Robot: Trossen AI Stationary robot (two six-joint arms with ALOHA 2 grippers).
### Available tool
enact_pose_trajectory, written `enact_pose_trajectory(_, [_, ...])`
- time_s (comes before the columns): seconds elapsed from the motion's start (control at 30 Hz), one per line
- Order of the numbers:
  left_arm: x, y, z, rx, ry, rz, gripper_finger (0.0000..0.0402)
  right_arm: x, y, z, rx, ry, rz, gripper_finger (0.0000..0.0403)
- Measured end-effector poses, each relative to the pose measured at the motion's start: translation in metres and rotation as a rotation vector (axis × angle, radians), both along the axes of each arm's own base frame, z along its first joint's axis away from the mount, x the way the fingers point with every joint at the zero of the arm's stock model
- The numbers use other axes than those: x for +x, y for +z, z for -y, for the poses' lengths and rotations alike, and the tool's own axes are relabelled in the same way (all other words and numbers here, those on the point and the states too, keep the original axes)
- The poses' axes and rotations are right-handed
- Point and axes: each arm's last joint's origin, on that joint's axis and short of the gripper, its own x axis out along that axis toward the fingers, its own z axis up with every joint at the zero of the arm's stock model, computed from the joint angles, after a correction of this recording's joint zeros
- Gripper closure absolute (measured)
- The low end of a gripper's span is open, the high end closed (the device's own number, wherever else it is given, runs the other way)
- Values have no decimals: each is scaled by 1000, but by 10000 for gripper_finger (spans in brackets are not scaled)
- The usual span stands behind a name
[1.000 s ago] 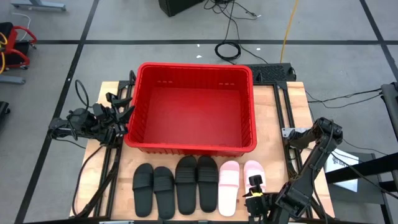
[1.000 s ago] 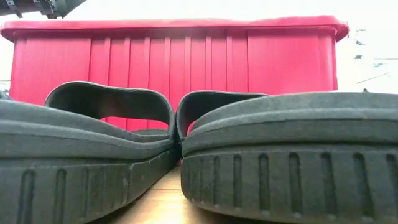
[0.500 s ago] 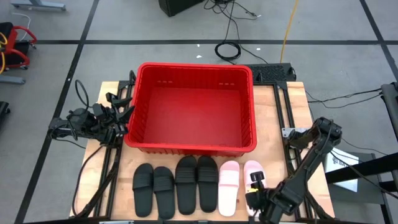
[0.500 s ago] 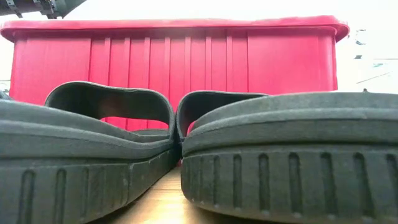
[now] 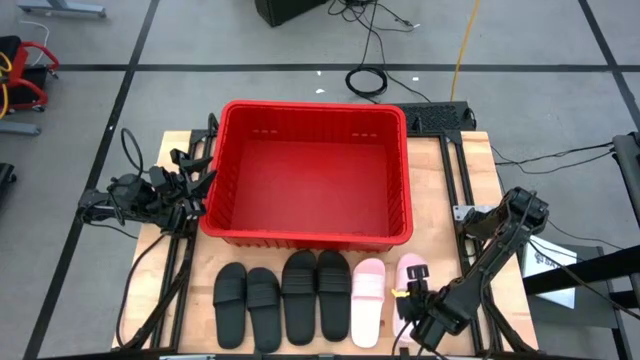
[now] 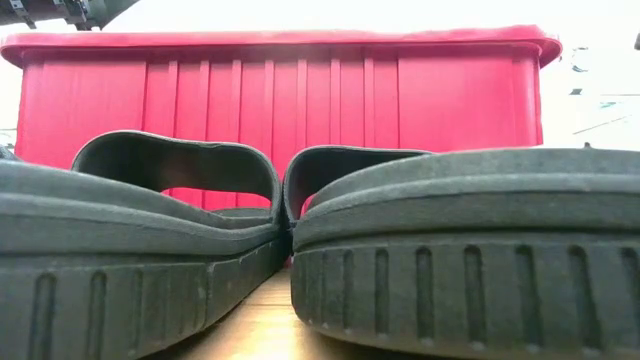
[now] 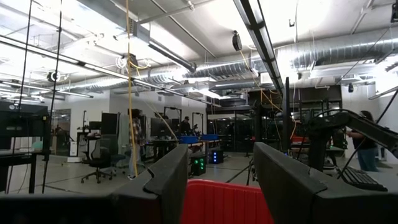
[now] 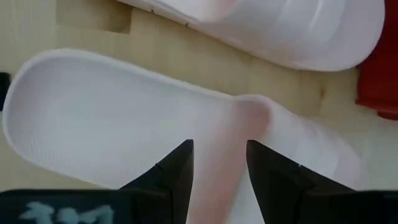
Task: Pick and place slides into bin
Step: Put the pink slipper into the red bin
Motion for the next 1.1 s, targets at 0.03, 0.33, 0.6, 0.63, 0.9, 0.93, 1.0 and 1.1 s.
enact_pose_trajectory(0.03, [0, 0, 0, 0, 0, -2, 213, 0, 0, 1, -3, -8, -3, 264])
enact_pose_trajectory(0.33, [0, 0, 0, 1, 0, -5, 213, 5, 5, 2, -1, -9, -5, 264])
enact_pose_trajectory(0.6, [0, 0, 0, 1, 0, -6, 213, 10, 10, 3, 0, 5, 1, 264])
enact_pose_trajectory(0.63, [0, 0, 0, 1, 0, -6, 213, 11, 10, 4, -2, 10, 0, 264])
enact_pose_trajectory(0.9, [0, 0, 0, 1, 0, -6, 213, 13, 11, 15, -112, 19, 5, 264])
enact_pose_trajectory(0.93, [0, 0, 0, 1, 0, -6, 213, 12, 11, 15, -119, 19, 3, 264])
enact_pose_trajectory(1.0, [0, 0, 0, 1, 1, -6, 213, 11, 11, 16, -130, 20, -8, 264])
enact_pose_trajectory(1.1, [0, 0, 0, 4, 2, -7, 213, 10, 11, 17, -138, 4, -14, 264])
